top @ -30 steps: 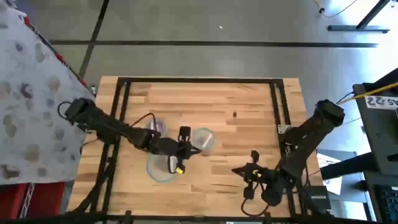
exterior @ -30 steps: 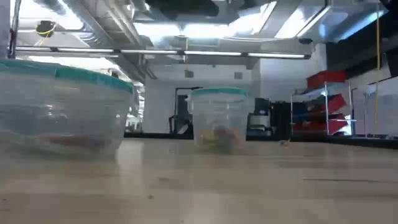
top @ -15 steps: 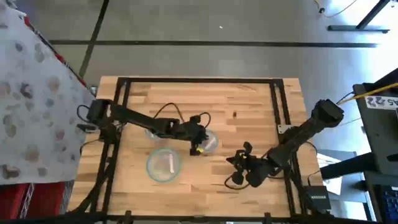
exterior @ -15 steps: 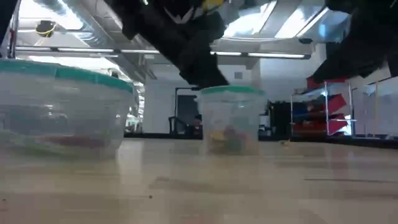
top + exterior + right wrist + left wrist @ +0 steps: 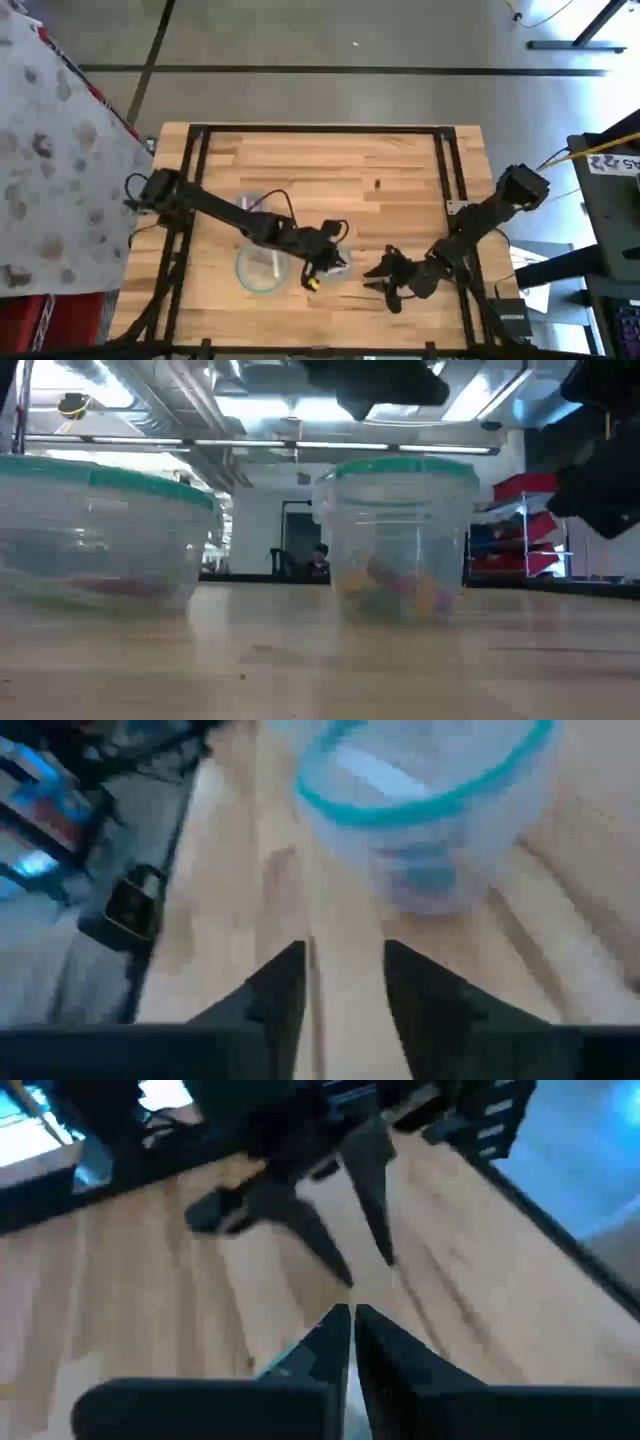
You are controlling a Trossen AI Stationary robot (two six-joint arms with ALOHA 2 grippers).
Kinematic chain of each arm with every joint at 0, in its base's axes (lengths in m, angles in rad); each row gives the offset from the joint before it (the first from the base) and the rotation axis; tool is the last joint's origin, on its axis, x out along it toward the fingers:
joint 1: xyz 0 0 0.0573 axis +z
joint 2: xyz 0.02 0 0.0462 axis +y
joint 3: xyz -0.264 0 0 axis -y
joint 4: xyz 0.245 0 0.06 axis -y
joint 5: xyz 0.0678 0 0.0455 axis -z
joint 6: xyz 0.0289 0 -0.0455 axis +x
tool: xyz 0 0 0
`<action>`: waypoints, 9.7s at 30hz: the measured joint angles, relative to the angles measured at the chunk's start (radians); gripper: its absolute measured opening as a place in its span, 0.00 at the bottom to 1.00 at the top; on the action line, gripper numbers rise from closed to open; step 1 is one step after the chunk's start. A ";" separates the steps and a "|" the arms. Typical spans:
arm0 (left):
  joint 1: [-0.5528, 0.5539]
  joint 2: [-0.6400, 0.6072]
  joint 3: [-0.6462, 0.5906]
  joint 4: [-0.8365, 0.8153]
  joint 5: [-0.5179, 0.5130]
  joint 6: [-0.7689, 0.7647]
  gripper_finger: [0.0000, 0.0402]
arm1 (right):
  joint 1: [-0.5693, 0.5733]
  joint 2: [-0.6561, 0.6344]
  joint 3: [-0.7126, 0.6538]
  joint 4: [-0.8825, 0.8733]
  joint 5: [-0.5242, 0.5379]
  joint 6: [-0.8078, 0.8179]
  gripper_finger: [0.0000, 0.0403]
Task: Sort candy
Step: Open the top small transparent bin
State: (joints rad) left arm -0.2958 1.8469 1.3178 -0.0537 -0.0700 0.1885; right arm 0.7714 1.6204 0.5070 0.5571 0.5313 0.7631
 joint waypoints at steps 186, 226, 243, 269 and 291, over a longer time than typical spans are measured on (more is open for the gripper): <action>-0.024 0.074 0.020 -0.050 -0.087 -0.001 0.01 | 0.033 0.051 0.381 -0.684 0.098 0.002 0.41; 0.045 0.178 0.071 -0.083 -0.022 -0.019 0.01 | -0.118 0.199 -0.084 0.450 -0.098 -0.363 0.41; 0.040 0.140 0.087 -0.104 -0.059 -0.023 0.01 | -0.103 0.185 0.067 0.173 -0.288 -0.296 0.41; 0.004 0.087 0.238 -0.364 -0.123 -0.118 0.01 | -0.105 -0.175 0.098 -0.804 0.290 0.095 0.41; 0.132 0.099 0.260 -0.358 -0.226 -0.024 0.01 | -0.112 -0.223 0.099 -0.884 0.274 0.100 0.41</action>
State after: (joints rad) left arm -0.1637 1.9460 1.5776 -0.4115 -0.2964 0.1642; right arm 0.6594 1.3975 0.6060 -0.3271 0.8053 0.8631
